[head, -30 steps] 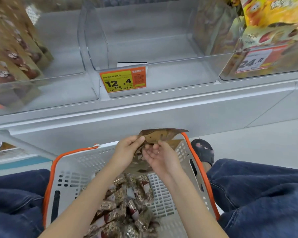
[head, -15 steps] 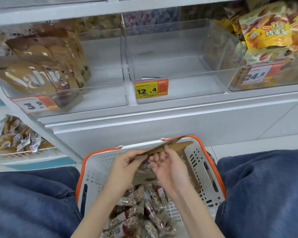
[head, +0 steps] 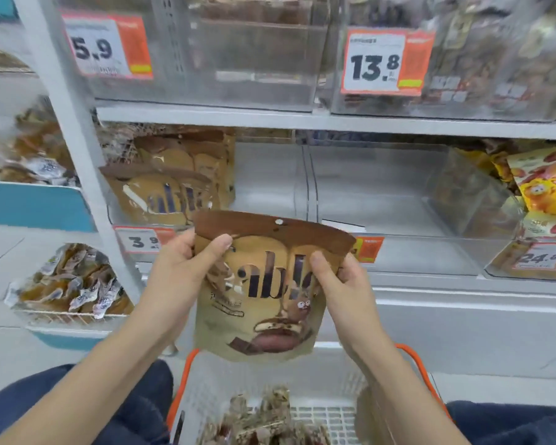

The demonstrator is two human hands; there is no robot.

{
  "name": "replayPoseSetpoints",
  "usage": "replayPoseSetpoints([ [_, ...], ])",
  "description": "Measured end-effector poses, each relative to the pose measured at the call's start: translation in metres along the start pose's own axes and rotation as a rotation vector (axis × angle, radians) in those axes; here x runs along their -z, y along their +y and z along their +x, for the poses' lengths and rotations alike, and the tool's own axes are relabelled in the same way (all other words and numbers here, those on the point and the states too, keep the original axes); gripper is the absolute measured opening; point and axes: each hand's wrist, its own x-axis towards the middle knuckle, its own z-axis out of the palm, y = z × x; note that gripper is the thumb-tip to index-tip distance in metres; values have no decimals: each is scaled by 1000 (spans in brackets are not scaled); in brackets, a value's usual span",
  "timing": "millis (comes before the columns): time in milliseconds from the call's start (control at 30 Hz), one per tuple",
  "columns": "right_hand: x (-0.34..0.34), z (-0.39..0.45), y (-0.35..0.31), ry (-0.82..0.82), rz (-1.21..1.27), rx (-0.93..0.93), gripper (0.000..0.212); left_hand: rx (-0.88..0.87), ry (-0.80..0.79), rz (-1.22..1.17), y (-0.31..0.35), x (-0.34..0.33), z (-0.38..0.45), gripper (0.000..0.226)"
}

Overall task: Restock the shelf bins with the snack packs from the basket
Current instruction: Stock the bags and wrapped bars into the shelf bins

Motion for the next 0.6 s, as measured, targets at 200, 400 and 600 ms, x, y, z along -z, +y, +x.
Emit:
replayPoseSetpoints([
  [200,-51,80,-61,-33,-73,385,35,-316,144,10,35,14,56,20],
  [400,-79,133,-77,15,-179,816,24,-523,318,279,19,41,104,19],
  [600,-35,150,-32,91,-645,869,22,-576,253,510,-16,37,123,24],
])
